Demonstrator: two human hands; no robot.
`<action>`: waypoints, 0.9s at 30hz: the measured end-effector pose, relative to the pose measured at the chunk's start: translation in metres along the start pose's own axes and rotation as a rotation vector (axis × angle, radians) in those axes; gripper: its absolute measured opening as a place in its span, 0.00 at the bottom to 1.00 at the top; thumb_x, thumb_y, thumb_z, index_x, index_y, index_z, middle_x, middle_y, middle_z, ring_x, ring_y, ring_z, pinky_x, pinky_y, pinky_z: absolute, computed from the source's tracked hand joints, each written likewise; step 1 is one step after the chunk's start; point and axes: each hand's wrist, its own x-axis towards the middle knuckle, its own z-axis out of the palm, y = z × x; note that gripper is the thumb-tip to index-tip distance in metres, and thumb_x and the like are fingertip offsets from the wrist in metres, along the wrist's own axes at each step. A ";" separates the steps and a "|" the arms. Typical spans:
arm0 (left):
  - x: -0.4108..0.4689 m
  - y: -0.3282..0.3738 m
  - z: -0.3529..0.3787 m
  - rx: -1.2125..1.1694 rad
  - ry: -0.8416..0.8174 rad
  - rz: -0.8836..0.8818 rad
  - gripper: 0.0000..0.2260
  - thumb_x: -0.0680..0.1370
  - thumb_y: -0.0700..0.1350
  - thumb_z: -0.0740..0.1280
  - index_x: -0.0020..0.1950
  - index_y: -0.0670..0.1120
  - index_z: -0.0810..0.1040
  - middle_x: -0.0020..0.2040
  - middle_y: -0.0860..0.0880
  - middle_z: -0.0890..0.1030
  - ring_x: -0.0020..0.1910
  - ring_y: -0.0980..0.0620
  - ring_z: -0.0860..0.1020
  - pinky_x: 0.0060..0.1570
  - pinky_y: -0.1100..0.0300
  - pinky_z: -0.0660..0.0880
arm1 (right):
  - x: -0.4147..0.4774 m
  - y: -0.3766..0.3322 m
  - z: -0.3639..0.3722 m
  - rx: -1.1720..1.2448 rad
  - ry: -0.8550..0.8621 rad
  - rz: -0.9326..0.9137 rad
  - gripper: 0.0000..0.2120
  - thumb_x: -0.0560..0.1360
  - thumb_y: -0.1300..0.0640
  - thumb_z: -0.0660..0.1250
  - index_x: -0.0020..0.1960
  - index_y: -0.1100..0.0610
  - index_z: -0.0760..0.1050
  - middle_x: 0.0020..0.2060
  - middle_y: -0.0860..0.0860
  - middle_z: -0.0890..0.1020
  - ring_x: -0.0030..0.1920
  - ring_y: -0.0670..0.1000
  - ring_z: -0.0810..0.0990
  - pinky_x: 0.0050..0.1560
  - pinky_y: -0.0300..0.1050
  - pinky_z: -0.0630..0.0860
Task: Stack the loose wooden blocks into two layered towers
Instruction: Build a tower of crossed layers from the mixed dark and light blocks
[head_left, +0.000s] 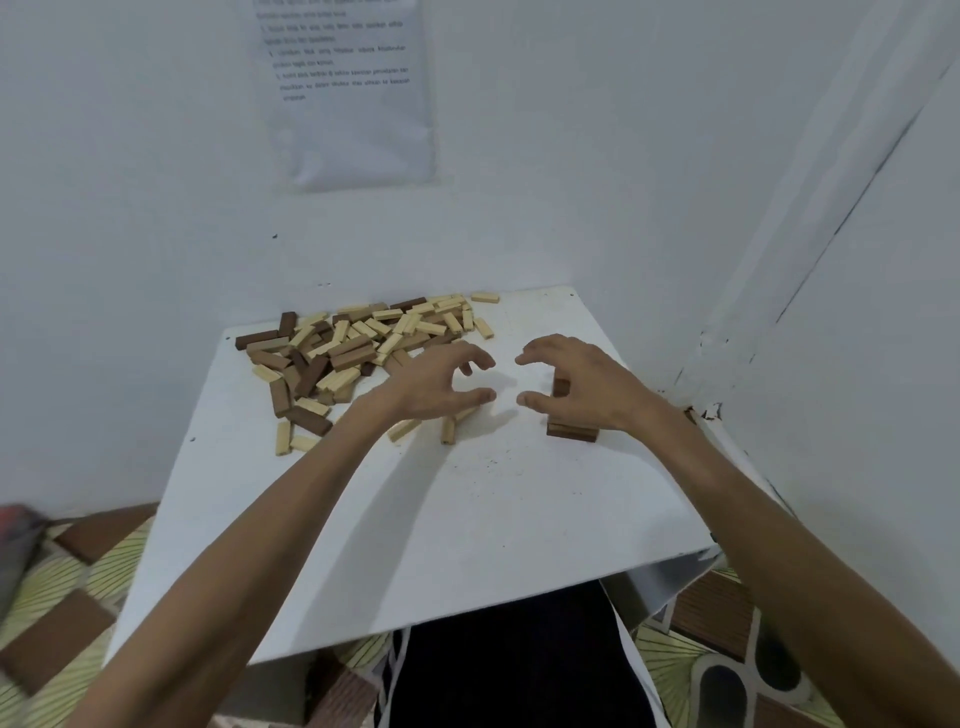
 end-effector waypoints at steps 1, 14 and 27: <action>-0.008 -0.004 -0.004 0.003 0.024 -0.011 0.19 0.78 0.56 0.72 0.66 0.52 0.77 0.62 0.59 0.78 0.57 0.58 0.77 0.55 0.58 0.75 | 0.004 -0.007 0.004 0.001 -0.008 -0.015 0.24 0.77 0.39 0.70 0.70 0.44 0.74 0.71 0.41 0.72 0.71 0.45 0.69 0.68 0.42 0.67; -0.090 -0.051 -0.042 0.190 0.260 -0.195 0.09 0.79 0.45 0.71 0.59 0.48 0.83 0.58 0.53 0.83 0.56 0.51 0.79 0.52 0.54 0.74 | 0.049 -0.093 0.061 0.013 -0.023 -0.096 0.16 0.81 0.51 0.67 0.68 0.52 0.78 0.66 0.49 0.80 0.67 0.53 0.75 0.62 0.50 0.73; -0.055 -0.101 -0.053 0.269 0.247 -0.429 0.22 0.79 0.45 0.68 0.72 0.48 0.70 0.67 0.47 0.78 0.66 0.44 0.75 0.57 0.45 0.77 | 0.142 -0.090 0.116 -0.116 -0.037 -0.095 0.04 0.78 0.57 0.66 0.49 0.56 0.78 0.48 0.51 0.80 0.50 0.54 0.79 0.39 0.50 0.77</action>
